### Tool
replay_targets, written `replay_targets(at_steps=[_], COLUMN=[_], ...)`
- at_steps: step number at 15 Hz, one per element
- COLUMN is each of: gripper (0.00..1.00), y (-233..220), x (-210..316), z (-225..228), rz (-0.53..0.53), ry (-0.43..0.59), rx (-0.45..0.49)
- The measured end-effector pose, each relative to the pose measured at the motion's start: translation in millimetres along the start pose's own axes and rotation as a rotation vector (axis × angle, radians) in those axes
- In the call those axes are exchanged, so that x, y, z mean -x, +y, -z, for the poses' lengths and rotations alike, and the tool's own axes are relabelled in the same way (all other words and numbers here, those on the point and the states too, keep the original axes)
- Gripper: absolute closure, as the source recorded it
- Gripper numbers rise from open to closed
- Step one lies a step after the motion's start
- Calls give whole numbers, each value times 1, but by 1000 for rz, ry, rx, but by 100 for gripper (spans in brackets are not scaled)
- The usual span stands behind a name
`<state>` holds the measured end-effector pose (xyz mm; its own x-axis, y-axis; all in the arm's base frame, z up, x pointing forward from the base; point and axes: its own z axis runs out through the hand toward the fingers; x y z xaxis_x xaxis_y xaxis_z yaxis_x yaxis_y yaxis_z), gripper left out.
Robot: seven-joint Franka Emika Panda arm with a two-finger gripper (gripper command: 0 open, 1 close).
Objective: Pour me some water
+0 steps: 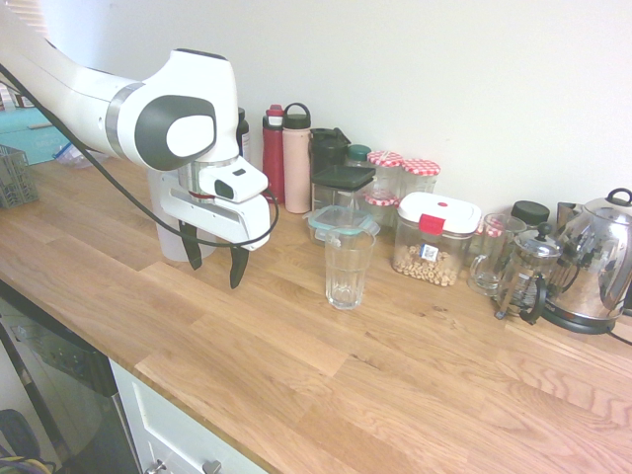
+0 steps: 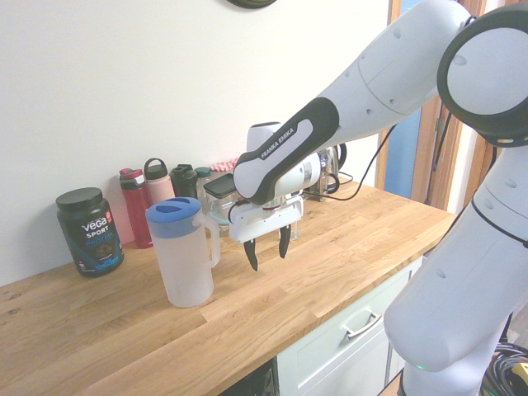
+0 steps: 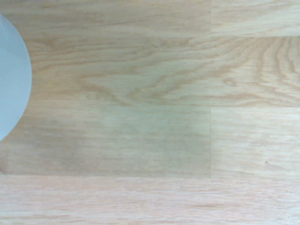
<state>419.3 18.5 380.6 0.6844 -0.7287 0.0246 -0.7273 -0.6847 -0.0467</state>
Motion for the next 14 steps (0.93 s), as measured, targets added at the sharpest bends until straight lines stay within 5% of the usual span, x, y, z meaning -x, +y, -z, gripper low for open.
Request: replay_targets(at_steps=[5,10,14], gripper=[0,0,0], y=[1,14,-8], x=[10,77,114], z=[27,90,92], rz=[39,281,422], ry=[41,91,211], rx=[-24,-87,-207])
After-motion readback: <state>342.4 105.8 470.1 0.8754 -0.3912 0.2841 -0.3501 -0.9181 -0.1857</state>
